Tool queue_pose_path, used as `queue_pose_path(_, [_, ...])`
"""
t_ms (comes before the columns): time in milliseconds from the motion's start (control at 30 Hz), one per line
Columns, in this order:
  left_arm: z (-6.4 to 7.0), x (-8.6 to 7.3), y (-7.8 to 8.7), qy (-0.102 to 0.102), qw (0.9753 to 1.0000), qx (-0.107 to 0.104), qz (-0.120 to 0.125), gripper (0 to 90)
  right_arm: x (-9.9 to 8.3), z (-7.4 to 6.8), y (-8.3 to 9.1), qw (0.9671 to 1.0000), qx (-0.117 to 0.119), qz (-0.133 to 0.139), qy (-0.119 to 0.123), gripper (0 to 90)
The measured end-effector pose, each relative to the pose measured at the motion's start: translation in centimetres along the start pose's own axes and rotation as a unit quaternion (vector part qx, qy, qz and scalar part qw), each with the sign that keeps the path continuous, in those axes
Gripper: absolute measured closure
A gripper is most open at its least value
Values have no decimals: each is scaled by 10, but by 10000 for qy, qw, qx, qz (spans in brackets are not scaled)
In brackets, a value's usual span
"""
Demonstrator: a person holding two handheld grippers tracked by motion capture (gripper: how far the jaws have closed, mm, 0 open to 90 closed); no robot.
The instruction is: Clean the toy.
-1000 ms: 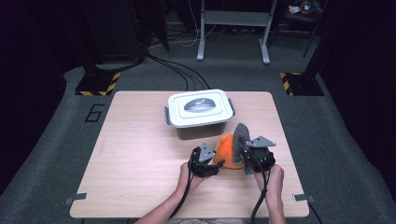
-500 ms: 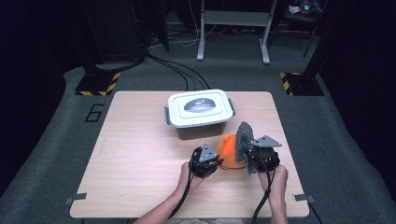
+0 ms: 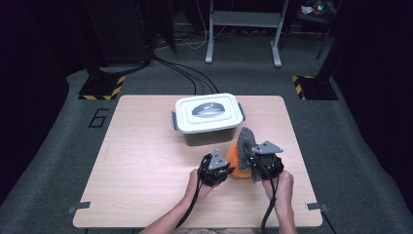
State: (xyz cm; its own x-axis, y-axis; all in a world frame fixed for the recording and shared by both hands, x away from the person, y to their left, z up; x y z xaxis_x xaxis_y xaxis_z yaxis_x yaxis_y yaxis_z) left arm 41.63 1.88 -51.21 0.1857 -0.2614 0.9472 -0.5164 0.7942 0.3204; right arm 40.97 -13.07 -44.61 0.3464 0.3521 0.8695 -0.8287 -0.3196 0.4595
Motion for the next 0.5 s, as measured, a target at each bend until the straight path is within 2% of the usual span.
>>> queue_pose_path(100, [-1,-1,0,-3,10000,-15,2,799,-6,10,-1,9999,-89,-88,-98,726])
queue_pose_path(267, [-2,-1,-2,-23,10000,-6,-9,797,-22,29,-9,9982,-212,-264,-494,726])
queue_pose_path(333, [-2,-1,-2,-9,10000,-16,1,796,-29,37,-12,9976,-241,-300,-575,726])
queue_pose_path(500, [-3,-1,-3,-19,10000,19,30,794,-47,51,-20,9939,-340,-541,-896,727])
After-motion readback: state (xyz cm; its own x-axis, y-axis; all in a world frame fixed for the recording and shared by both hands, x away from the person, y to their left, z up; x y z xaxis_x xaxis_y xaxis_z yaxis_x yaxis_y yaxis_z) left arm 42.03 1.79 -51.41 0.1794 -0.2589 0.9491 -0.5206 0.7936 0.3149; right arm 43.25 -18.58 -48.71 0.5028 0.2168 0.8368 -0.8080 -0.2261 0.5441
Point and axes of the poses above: each handheld gripper's, and its own axes: y roughly backward along the jaws, x roughly out of its top, z roughly to its right, the point moved 5 cm from there along -y, roughly forward along the jaws, and after that the axes turned 12 degrees about z, right-handed, at the moved point
